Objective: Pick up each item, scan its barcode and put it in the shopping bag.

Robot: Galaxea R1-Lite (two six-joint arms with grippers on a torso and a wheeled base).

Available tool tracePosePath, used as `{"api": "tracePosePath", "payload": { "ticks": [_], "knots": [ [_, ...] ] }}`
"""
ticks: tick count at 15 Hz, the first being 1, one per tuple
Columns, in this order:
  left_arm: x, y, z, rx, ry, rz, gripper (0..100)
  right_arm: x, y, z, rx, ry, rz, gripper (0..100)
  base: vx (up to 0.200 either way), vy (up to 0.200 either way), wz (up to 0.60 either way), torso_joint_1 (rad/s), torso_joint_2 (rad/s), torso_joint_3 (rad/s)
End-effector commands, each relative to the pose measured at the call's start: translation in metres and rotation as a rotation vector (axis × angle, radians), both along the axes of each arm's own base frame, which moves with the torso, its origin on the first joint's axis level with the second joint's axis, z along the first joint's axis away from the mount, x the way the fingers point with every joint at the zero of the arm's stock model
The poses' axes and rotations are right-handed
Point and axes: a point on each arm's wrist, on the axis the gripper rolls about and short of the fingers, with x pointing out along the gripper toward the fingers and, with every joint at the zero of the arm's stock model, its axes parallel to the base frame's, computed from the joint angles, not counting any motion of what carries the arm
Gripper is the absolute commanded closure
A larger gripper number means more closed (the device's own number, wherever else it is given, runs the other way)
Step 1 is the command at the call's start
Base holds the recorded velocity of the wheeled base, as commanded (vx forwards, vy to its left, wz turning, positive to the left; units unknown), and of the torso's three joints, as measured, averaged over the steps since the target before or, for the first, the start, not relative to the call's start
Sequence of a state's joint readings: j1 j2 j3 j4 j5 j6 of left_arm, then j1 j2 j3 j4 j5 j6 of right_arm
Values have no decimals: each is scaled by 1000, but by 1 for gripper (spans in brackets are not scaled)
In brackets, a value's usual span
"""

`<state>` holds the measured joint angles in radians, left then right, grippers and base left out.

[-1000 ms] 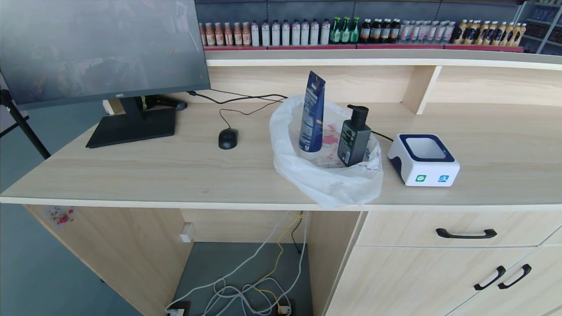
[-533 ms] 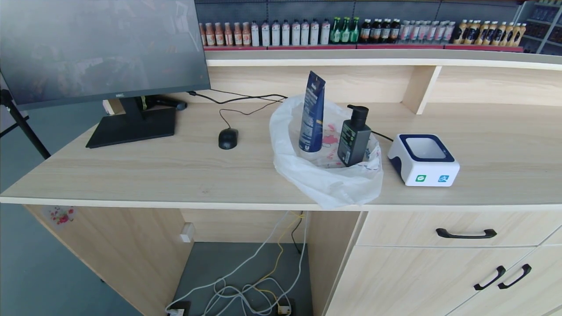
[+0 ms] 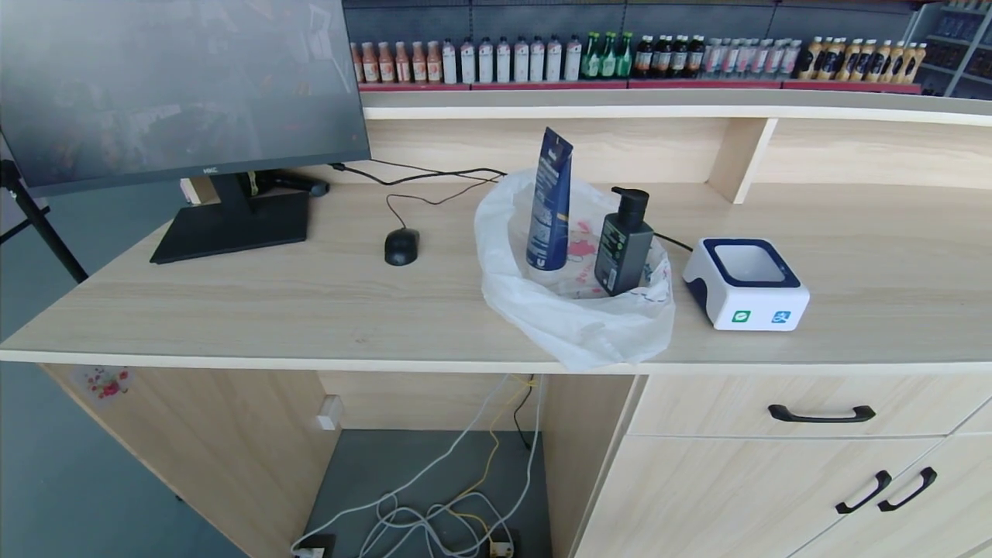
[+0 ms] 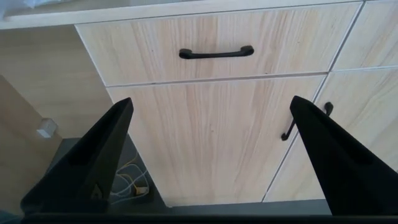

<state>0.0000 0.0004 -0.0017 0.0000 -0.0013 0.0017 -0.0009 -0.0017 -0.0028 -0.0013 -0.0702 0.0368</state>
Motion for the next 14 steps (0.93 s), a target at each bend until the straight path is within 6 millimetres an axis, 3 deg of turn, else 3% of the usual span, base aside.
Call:
{"api": "tracePosePath", "payload": {
  "ticks": [1, 14],
  "knots": [
    [0, 0, 0, 0, 0, 0, 0, 0, 0, 0, 0, 1, -1, 0, 0, -200, 0, -12, -2, 2],
    [0, 0, 0, 0, 0, 0, 0, 0, 0, 0, 0, 1, -1, 0, 0, -200, 0, 5, 2, 3]
  ]
}}
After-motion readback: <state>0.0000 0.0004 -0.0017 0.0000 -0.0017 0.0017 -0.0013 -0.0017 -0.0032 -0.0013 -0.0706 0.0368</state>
